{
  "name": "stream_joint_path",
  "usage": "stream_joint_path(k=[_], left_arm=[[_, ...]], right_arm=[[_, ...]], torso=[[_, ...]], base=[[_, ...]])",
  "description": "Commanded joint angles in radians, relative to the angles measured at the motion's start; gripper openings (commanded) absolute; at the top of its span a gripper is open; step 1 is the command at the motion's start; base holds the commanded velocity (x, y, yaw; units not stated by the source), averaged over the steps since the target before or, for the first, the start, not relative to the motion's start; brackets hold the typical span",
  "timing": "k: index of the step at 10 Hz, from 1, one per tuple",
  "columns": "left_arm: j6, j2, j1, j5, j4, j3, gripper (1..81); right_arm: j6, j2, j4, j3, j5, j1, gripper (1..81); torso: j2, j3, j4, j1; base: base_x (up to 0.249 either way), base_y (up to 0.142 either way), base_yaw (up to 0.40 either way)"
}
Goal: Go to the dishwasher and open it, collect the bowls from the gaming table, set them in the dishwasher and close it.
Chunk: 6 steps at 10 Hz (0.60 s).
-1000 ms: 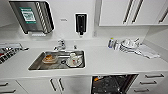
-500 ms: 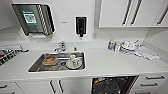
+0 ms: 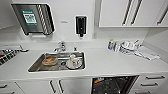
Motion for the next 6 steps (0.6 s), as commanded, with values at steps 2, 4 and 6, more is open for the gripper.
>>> stream_joint_path(k=[2,4,6], left_arm=[[0.002,-0.001,-0.018,0.075,-0.006,-0.001,81.1],[0.003,0.001,-0.019,0.075,0.005,-0.001,81.1],[0.013,0.007,-0.019,0.076,0.008,-0.001,81.1]], right_arm=[[-0.013,-0.256,0.015,0.36,0.014,0.28,81.1],[-0.042,-0.215,-0.099,0.24,-0.007,0.115,81.1],[-0.071,-0.127,-0.144,0.045,0.002,-0.013,81.1]], torso=[[0.0,0.0,0.0,0.0],[0.0,0.0,0.0,0.001],[0.0,0.0,0.0,0.001]], base=[[0.0,0.0,0.0],[0.0,0.0,0.0],[0.0,0.0,0.0]])
